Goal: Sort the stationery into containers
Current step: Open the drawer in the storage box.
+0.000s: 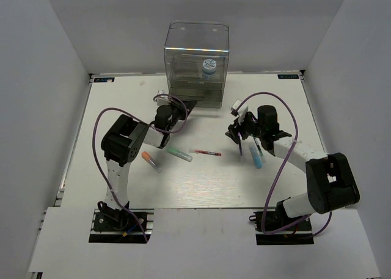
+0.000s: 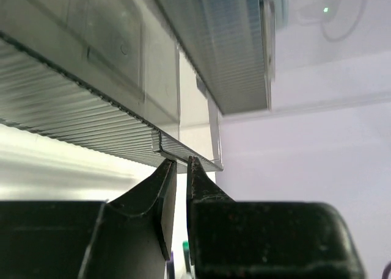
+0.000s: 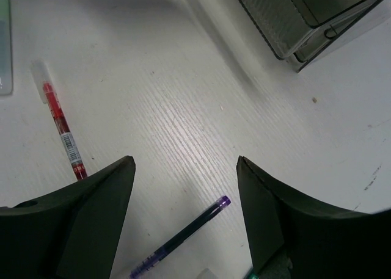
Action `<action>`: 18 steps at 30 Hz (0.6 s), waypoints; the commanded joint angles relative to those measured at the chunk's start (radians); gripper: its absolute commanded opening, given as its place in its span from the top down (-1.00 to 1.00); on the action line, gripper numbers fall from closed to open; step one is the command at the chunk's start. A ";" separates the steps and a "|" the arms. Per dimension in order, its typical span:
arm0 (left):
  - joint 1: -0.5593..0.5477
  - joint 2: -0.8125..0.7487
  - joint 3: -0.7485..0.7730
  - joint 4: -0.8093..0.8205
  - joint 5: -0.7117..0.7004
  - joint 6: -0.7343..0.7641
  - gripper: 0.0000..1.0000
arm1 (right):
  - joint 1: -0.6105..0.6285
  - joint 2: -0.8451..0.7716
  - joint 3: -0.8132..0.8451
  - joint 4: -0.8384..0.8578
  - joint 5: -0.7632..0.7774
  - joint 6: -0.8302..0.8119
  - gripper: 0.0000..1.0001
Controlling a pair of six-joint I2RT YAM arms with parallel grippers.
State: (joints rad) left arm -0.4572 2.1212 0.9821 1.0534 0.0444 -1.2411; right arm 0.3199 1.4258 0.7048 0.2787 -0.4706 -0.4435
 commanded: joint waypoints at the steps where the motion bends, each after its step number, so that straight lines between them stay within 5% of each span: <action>1: -0.018 -0.089 -0.060 -0.015 0.020 0.040 1.00 | -0.005 -0.015 0.007 -0.029 0.026 0.054 -0.47; 8: -0.018 -0.118 -0.083 -0.055 0.020 0.060 0.99 | -0.004 -0.008 0.050 -0.090 0.174 0.138 -0.41; 15: -0.018 -0.163 -0.046 -0.111 0.008 0.060 -0.27 | -0.013 0.008 0.096 -0.200 0.270 0.177 -0.04; 18: -0.018 -0.205 -0.079 -0.133 0.008 0.060 -0.48 | -0.018 0.018 0.107 -0.254 0.283 0.178 0.23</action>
State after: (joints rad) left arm -0.4698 2.0338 0.9146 0.9501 0.0490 -1.1992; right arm 0.3130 1.4303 0.7700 0.1013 -0.2329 -0.2916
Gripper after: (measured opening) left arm 0.718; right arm 0.404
